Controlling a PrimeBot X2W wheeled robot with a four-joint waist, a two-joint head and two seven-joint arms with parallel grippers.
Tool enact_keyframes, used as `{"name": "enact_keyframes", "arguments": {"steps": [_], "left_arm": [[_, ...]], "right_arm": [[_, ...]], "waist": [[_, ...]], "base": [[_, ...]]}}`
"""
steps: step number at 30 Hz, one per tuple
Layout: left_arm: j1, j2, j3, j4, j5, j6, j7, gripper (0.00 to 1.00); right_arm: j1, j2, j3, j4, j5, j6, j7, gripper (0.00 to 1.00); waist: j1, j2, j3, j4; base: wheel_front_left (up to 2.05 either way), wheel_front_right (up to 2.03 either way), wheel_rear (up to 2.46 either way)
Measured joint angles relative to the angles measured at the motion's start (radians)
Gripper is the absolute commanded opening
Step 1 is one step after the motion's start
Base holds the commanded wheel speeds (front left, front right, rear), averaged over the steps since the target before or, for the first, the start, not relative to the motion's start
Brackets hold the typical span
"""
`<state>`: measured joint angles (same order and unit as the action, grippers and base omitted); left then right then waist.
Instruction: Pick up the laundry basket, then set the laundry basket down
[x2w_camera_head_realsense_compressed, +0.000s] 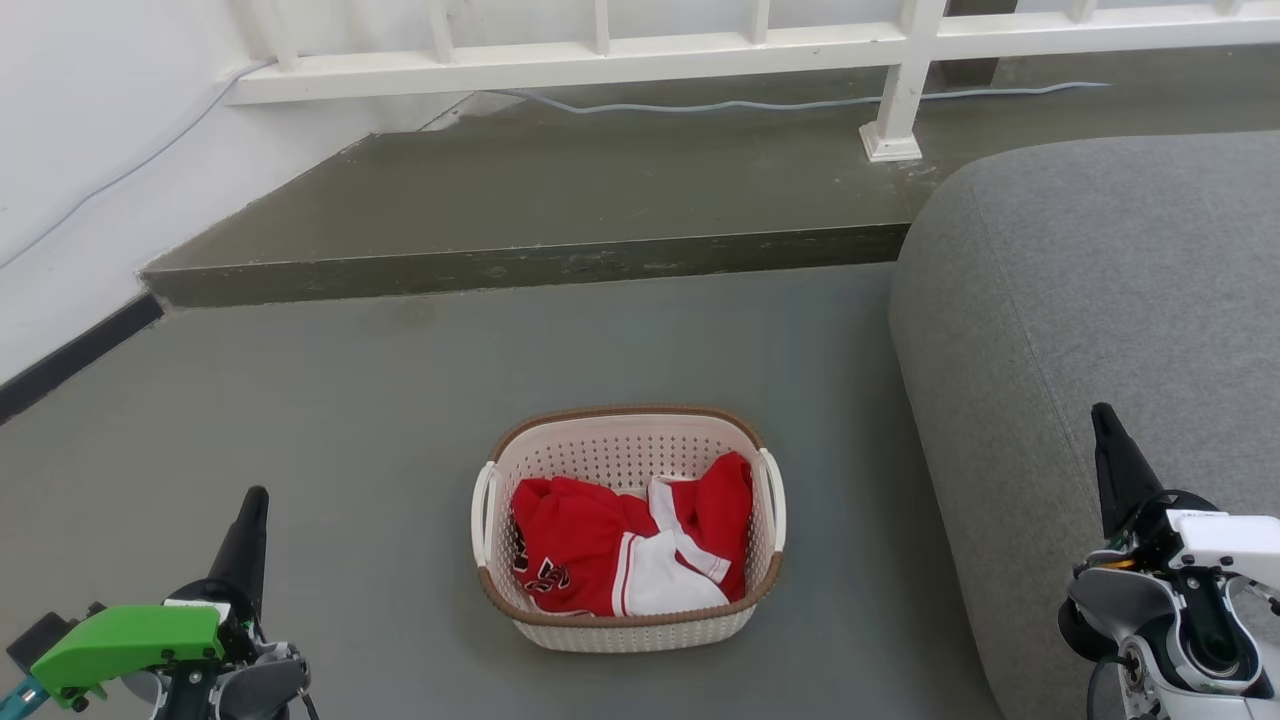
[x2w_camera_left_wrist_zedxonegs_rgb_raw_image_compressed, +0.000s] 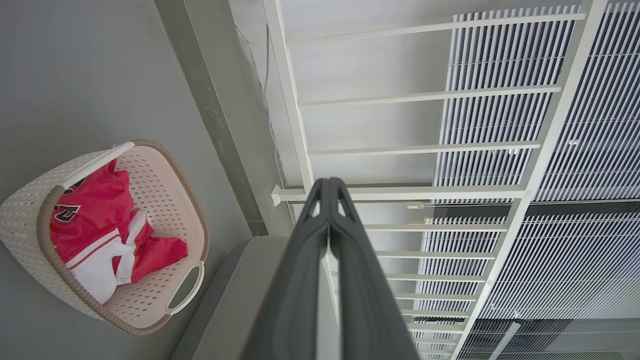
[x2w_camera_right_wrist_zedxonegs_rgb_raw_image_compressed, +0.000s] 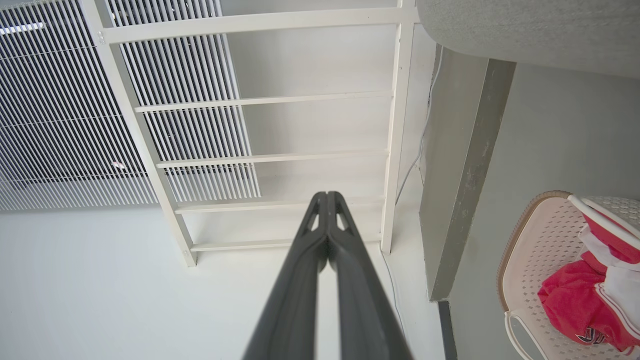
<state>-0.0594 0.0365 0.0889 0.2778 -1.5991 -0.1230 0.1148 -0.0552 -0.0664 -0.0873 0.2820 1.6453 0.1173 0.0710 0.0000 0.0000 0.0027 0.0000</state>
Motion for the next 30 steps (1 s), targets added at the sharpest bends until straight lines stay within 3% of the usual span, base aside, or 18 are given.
{"name": "enact_keyframes", "arguments": {"steps": [30], "left_arm": [[0.000,0.000,0.000,0.000,0.000,0.000,0.000,0.00]], "right_arm": [[0.000,0.000,-0.002,0.001,0.000,0.000,0.000,0.00]], "waist": [[0.0000,0.0000,0.000,0.000]], "base": [[0.00,0.00,0.00]]}}
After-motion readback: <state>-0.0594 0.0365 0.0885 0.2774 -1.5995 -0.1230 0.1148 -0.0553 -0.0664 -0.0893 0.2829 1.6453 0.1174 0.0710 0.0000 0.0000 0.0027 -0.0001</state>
